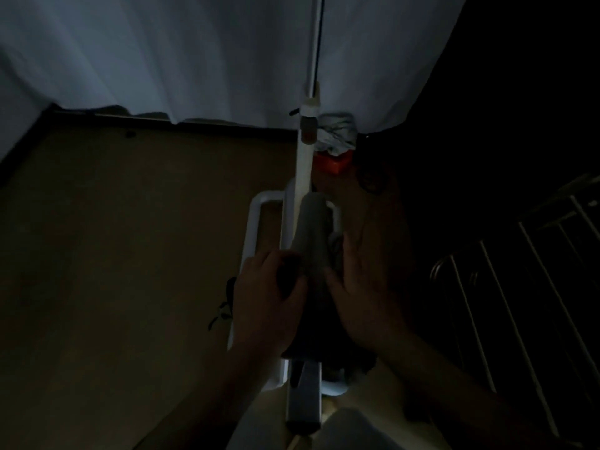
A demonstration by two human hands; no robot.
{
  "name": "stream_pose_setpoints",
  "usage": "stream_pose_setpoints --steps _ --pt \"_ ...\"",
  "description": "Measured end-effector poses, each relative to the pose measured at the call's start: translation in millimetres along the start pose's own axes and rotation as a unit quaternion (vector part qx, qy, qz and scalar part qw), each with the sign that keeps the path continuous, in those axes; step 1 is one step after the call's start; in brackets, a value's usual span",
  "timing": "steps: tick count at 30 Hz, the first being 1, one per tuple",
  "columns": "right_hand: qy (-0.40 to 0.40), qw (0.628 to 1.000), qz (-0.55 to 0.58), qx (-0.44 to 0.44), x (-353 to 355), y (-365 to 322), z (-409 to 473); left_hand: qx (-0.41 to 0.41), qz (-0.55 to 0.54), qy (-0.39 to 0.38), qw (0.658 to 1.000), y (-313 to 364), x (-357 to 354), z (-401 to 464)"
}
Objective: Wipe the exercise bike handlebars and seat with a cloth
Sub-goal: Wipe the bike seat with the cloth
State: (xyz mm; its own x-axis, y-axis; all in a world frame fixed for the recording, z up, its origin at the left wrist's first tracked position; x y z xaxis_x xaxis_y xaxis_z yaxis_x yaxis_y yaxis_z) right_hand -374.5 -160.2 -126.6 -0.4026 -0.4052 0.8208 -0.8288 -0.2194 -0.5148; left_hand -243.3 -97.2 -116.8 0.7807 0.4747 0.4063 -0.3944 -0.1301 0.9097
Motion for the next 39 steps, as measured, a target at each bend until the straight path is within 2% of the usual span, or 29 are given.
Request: stream_pose_setpoints --steps 5,9,14,18,21,27,31,34,37,39 --pt "-0.047 0.975 0.218 -0.007 -2.2 11.2 54.4 0.011 -0.003 0.014 1.000 -0.8 0.9 -1.2" --pt "-0.090 0.964 0.245 0.050 -3.2 11.5 49.4 0.015 -0.016 -0.001 1.000 -0.7 1.9 -2.0" --pt "-0.050 0.963 0.260 0.052 15.2 -0.4 117.2 0.023 -0.039 0.017 0.999 -0.7 2.1 -2.2" --pt "-0.065 0.953 0.287 0.070 0.8 6.2 89.0 0.016 -0.027 0.010 0.999 0.2 2.6 -4.0" --pt "-0.051 0.956 0.266 0.113 3.3 8.3 73.7 0.028 -0.032 0.012 0.999 -1.8 2.5 -2.3" --pt "0.083 0.980 0.122 0.131 14.6 5.2 27.8 0.014 -0.012 0.015 1.000 0.6 3.3 -3.5" --pt "0.186 0.973 0.027 0.132 39.9 -1.9 27.3 0.017 -0.010 0.016 1.000 -1.3 3.7 -2.2" --pt "0.179 0.977 -0.008 0.120 34.1 -2.4 26.0 0.033 -0.028 0.003 0.999 -7.8 0.7 -3.6" --pt "0.164 0.970 -0.063 0.168 27.6 -0.1 -5.5 0.047 -0.051 -0.012 0.998 -15.5 -0.1 -3.9" --pt "0.161 0.970 -0.077 0.163 34.1 5.5 -0.6 0.045 -0.066 -0.026 0.996 -18.5 -1.8 -0.9"
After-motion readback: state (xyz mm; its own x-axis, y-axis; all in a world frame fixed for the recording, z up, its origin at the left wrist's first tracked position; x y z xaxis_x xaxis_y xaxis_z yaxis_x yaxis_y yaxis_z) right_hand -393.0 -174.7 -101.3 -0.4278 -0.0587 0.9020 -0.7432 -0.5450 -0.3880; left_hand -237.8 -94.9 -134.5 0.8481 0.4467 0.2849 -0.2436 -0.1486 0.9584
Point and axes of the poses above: each hand's wrist, its own z-axis towards the middle knuckle, its own x-axis out of the back of the hand, y = z × x, the point moved 10 cm from there along z, towards the middle knuckle, and after that the axes turned 11 degrees about -z, right-handed, at the moved point
